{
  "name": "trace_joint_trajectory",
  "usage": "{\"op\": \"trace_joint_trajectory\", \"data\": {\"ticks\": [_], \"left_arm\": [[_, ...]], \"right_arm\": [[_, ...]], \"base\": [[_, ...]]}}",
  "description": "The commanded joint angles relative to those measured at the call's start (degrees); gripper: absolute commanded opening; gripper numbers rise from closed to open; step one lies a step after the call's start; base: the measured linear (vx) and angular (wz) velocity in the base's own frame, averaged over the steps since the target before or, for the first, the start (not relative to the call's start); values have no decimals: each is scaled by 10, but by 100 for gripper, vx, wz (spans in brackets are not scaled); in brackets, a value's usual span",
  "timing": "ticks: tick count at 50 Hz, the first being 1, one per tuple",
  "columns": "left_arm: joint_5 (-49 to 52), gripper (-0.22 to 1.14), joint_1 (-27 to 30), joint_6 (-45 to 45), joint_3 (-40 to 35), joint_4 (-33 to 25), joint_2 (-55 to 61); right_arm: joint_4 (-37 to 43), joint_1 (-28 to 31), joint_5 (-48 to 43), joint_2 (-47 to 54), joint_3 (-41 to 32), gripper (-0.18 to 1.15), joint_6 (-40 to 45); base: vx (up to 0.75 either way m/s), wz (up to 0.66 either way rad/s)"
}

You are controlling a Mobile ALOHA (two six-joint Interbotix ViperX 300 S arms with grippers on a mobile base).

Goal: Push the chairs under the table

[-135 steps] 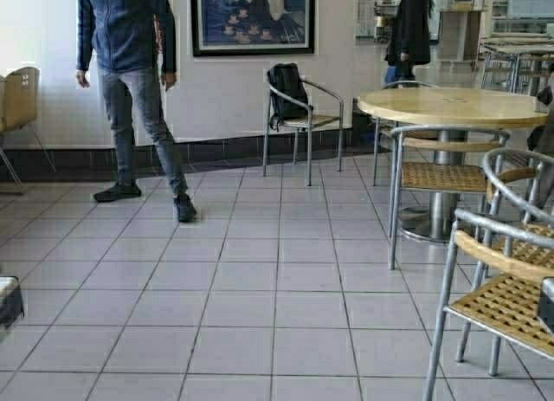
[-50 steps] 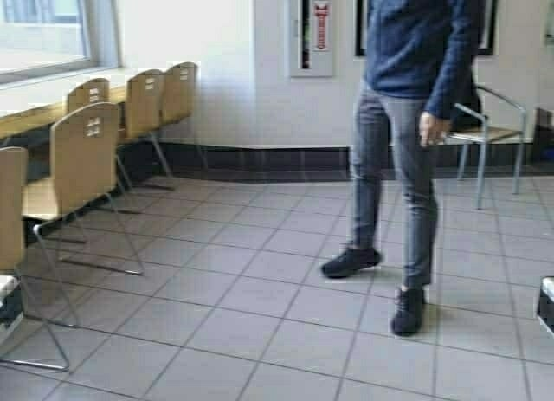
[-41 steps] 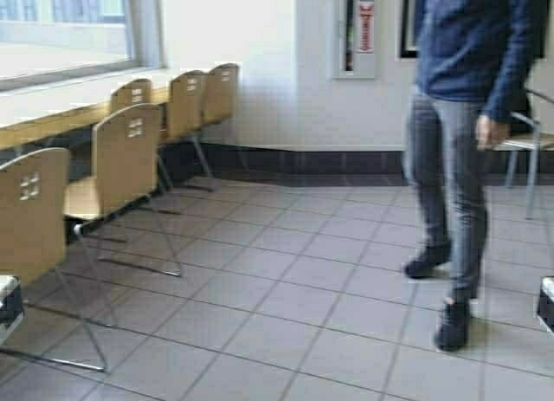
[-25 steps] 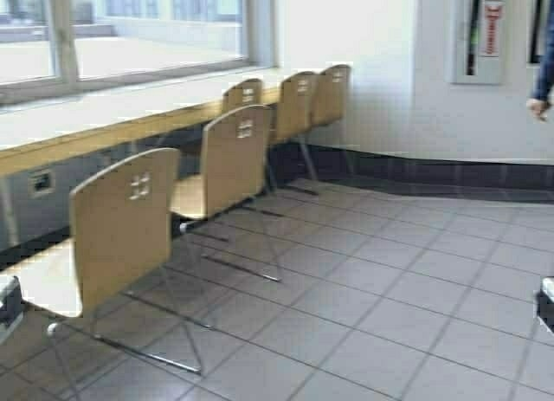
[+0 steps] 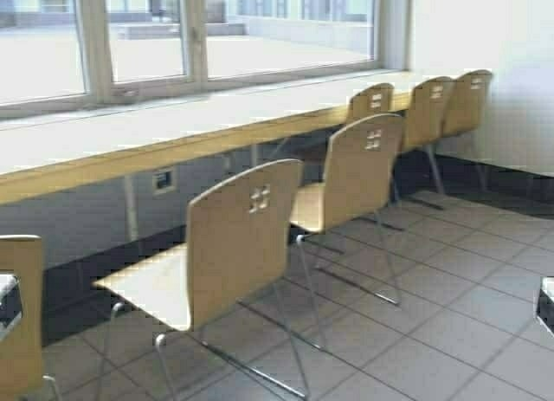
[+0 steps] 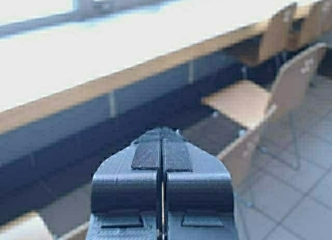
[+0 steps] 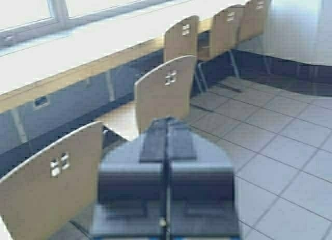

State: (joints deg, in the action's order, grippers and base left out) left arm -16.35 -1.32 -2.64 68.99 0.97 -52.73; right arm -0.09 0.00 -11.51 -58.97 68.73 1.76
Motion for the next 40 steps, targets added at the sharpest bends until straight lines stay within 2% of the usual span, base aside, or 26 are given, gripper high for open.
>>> {"op": "trace_joint_trajectory", "data": {"ticks": [1,10,23,30,40], "left_arm": [[-4,3,-1,0,-6,2,6],[-1,3,-4,-1,-3,4,15],[21,3,-56,3,-2,13,21],[48,3,-86,4,-18,33,47],[114,3,-151,4,-42,84,62]], "right_arm": [[-1,0,-2,4,-6,6,-1],[-2,0,2,10,-5,6,-2],[-4,2,12,24,-11,6,-2],[-18,24,36,25,-11,6,-4],[-69,85,91,25,-19,6,-4]], "base": [[29,41],[28,39],[24,42],[22,54],[18,57]]}}
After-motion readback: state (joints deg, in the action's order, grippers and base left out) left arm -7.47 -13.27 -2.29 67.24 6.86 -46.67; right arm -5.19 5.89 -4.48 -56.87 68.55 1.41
